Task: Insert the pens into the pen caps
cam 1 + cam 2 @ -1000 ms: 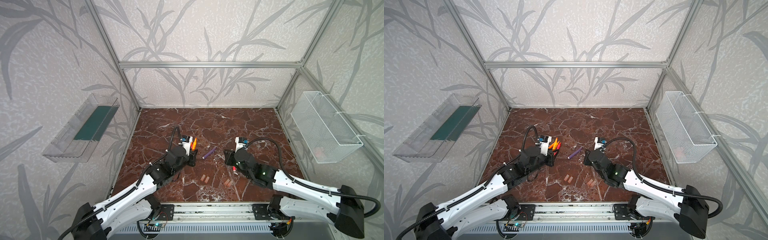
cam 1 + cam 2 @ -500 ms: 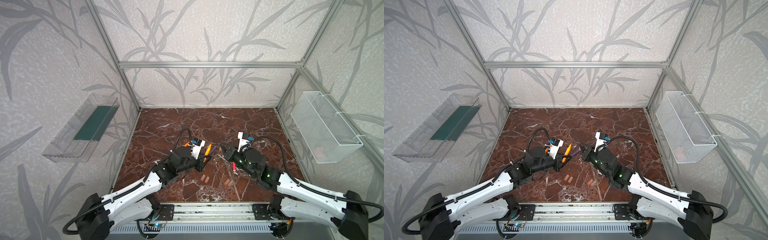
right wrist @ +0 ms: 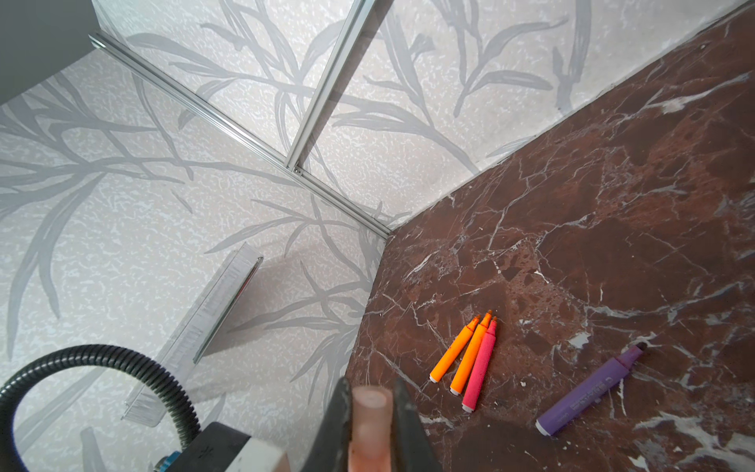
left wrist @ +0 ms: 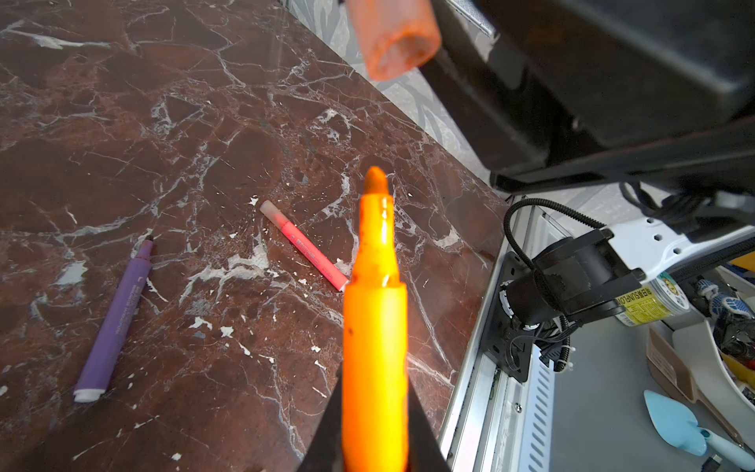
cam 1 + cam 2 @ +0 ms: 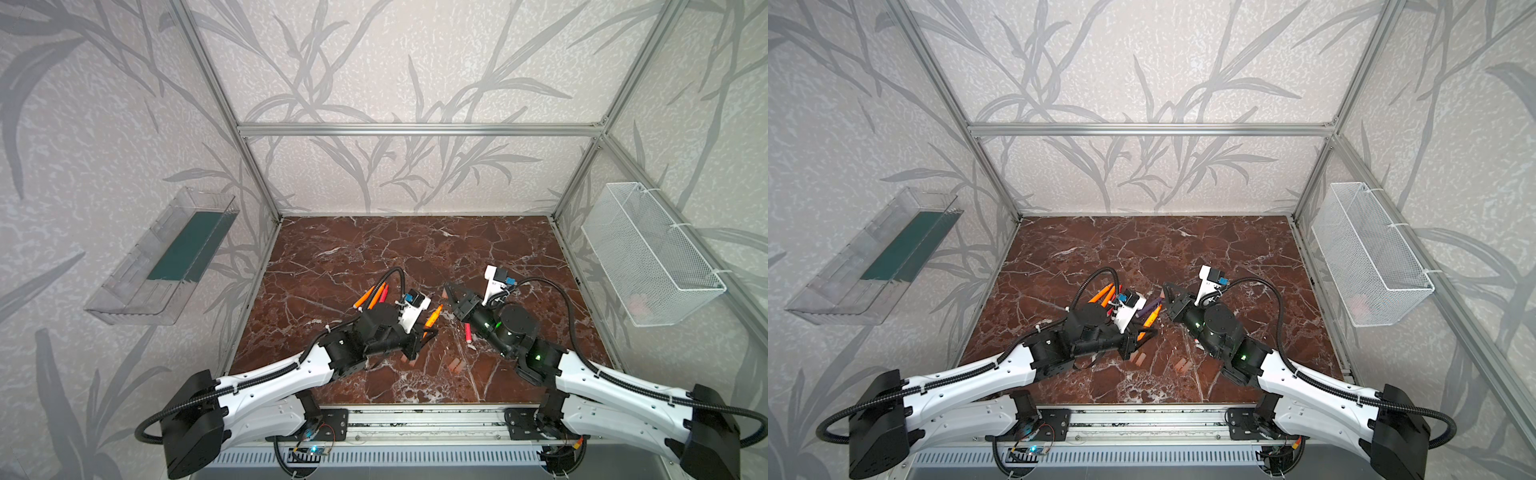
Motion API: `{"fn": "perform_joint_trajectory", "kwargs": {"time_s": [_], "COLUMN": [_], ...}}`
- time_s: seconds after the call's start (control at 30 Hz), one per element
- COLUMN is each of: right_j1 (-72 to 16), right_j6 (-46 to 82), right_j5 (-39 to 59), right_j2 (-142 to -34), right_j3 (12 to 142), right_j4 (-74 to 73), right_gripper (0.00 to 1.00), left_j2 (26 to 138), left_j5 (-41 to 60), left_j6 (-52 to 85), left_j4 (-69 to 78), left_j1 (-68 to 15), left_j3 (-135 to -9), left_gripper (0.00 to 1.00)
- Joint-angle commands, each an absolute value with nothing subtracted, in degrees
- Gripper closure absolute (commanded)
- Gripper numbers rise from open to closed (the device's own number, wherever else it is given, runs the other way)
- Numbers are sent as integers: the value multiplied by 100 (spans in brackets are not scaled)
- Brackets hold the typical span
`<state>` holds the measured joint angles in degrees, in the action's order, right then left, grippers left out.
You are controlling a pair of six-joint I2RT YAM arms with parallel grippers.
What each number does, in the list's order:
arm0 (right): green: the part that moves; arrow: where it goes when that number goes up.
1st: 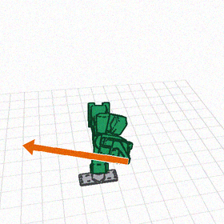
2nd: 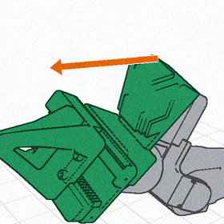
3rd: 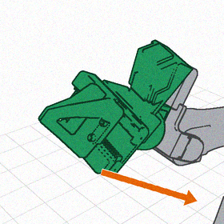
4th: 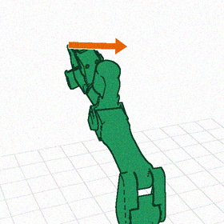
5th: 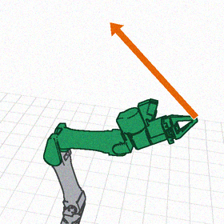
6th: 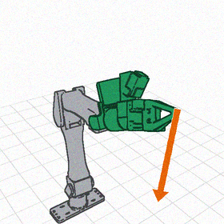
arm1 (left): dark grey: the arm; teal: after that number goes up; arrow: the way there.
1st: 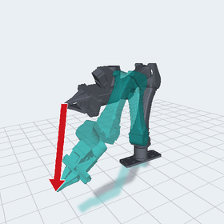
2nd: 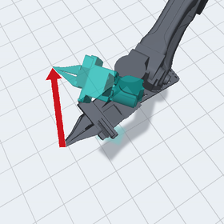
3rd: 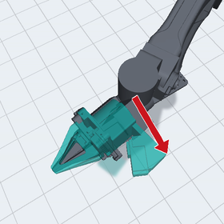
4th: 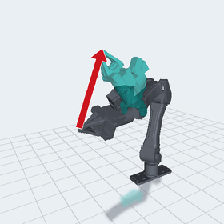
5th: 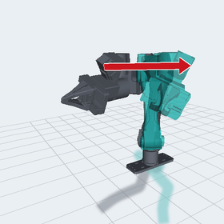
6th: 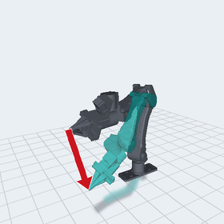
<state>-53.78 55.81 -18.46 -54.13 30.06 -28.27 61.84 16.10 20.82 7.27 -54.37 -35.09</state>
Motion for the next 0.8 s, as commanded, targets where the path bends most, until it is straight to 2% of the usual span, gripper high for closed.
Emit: {"fn": "perform_joint_trajectory", "kwargs": {"time_s": [0.0,0.77], "right_j1": [-5370,-5536], "right_j6": [5662,5925], "right_j5": [-2050,-1677], "right_j2": [-5356,-5869], "right_j3": [2919,2817], "right_j4": [-3049,-3610], "right_gripper": [100,100], "left_j2": [6043,5982], "left_j5": [1478,1146], "left_j6": [1925,1916], "left_j4": [715,596], "left_j1": [-5461,-5485], "left_j3": [-3674,-3678], "left_gripper": [100,100]}}
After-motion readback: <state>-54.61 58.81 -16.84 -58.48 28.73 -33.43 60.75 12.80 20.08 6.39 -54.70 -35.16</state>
